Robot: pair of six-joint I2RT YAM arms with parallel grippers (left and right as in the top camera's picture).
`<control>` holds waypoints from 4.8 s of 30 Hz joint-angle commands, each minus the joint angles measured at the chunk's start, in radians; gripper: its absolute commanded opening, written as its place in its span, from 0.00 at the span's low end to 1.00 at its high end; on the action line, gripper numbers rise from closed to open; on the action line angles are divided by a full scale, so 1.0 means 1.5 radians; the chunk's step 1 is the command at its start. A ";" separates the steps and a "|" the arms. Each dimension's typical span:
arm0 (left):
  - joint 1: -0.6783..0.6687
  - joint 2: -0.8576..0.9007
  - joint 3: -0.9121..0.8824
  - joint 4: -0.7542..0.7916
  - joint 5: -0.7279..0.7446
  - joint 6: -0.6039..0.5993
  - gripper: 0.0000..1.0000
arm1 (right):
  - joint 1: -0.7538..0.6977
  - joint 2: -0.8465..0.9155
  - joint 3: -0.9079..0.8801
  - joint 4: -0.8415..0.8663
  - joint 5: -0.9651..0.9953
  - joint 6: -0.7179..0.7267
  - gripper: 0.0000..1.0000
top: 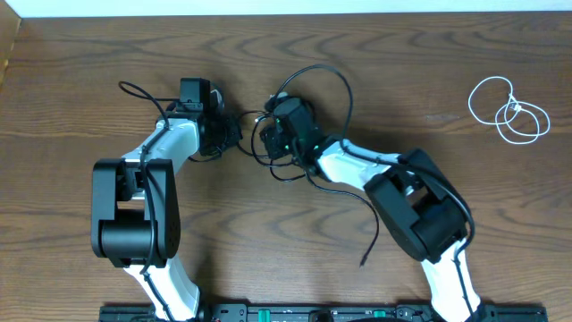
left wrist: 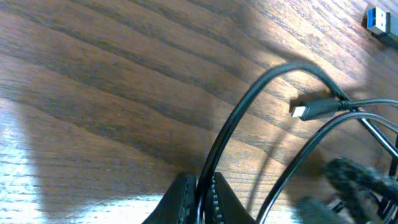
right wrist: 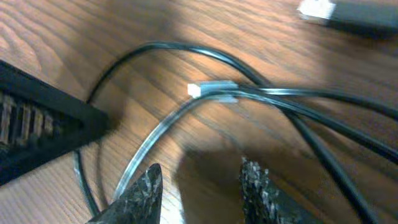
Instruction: Untangle cables
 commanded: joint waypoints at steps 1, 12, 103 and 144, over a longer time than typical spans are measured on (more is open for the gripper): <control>0.003 0.004 -0.008 -0.005 0.013 -0.005 0.10 | 0.018 0.015 0.002 0.010 0.008 0.011 0.36; 0.003 0.004 -0.008 -0.005 0.013 -0.006 0.10 | 0.034 0.017 0.002 0.041 0.012 0.011 0.33; 0.003 0.004 -0.008 -0.005 0.013 -0.006 0.10 | -0.061 0.027 0.001 0.113 -0.174 0.173 0.45; 0.003 0.004 -0.008 -0.005 0.013 -0.006 0.10 | -0.188 -0.036 0.001 0.217 -0.652 0.145 0.01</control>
